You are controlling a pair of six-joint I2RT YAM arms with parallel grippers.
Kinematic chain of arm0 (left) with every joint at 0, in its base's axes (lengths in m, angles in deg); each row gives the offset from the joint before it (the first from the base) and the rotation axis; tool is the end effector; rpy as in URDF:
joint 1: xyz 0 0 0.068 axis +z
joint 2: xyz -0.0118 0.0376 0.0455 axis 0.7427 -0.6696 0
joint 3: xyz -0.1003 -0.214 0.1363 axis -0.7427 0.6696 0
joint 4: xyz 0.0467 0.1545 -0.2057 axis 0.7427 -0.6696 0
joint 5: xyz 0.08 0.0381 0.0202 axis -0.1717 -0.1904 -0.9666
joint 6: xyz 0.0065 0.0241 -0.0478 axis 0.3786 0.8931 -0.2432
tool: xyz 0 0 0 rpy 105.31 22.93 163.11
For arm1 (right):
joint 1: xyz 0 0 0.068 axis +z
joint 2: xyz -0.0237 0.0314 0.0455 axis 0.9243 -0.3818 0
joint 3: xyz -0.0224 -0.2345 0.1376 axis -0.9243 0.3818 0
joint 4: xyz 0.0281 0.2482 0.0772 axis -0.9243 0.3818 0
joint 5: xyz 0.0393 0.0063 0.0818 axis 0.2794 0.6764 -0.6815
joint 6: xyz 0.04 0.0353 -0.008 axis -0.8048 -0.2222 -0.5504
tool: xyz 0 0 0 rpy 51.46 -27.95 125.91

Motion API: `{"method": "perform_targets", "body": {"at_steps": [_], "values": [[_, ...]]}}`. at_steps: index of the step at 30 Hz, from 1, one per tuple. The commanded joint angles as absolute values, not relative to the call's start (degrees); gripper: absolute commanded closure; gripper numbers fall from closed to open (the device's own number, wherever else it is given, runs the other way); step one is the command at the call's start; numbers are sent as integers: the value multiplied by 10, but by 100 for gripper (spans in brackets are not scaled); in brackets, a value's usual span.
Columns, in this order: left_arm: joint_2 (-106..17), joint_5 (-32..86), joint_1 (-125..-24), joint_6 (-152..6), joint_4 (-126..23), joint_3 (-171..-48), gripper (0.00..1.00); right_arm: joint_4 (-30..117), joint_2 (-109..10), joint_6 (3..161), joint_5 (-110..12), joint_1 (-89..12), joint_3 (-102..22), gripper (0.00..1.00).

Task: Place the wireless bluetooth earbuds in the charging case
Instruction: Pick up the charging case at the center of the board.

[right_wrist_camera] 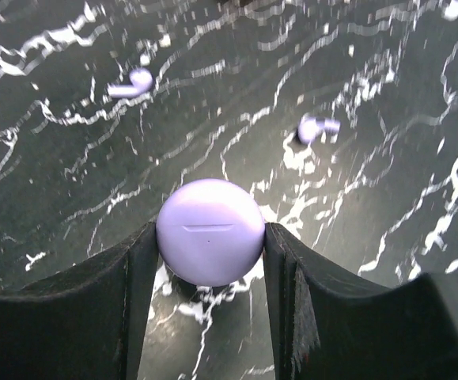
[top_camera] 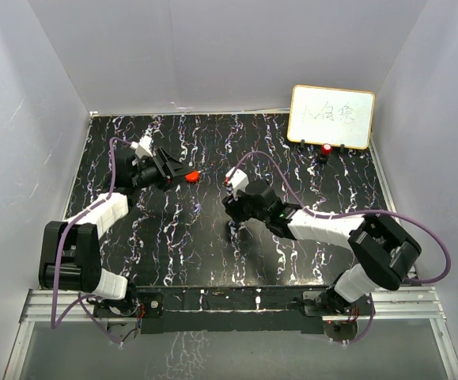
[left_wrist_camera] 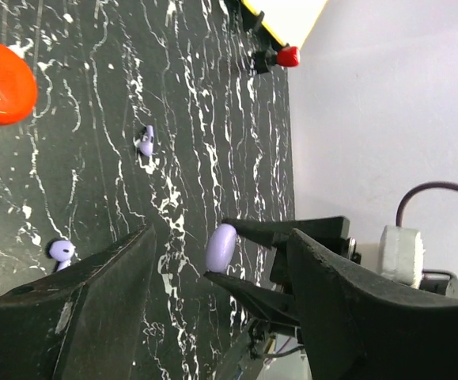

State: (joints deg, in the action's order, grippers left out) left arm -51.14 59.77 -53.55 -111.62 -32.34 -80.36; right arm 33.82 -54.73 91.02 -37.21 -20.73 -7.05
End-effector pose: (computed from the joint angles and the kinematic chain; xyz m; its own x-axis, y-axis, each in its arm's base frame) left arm 0.3042 -0.0533 0.2358 -0.7324 -0.5075 -0.4538 0.2120 0.4634 -0.8604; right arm 0.2149 0.2253 0.1893 -0.3611 -0.4396 -0.8224 -0.7020 0.7086 -0.0706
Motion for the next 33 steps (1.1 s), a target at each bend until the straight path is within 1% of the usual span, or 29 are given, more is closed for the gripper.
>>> {"method": "perform_targets", "body": {"at_steps": [1,5,11,15,21,28,33], "values": [[-512,658,-547,-1125,-292,-788,34,201,-534,983,-497,-242,-81,75],[-526,687,-563,-1127,-270,-786,34,195,-561,1000,-580,-272,-114,75],[-535,680,-595,-1129,-247,-775,36,197,-617,1007,-638,-284,-175,77],[-540,671,-613,-1132,-235,-768,40,214,-649,1005,-653,-289,-218,78],[-549,661,-617,-1126,-233,-763,44,226,-668,1004,-680,-296,-244,80],[-559,646,-617,-1132,-223,-763,48,250,-669,1015,-698,-298,-252,81],[-569,644,-617,-1143,-201,-765,52,265,-669,1024,-708,-299,-255,81]]}}
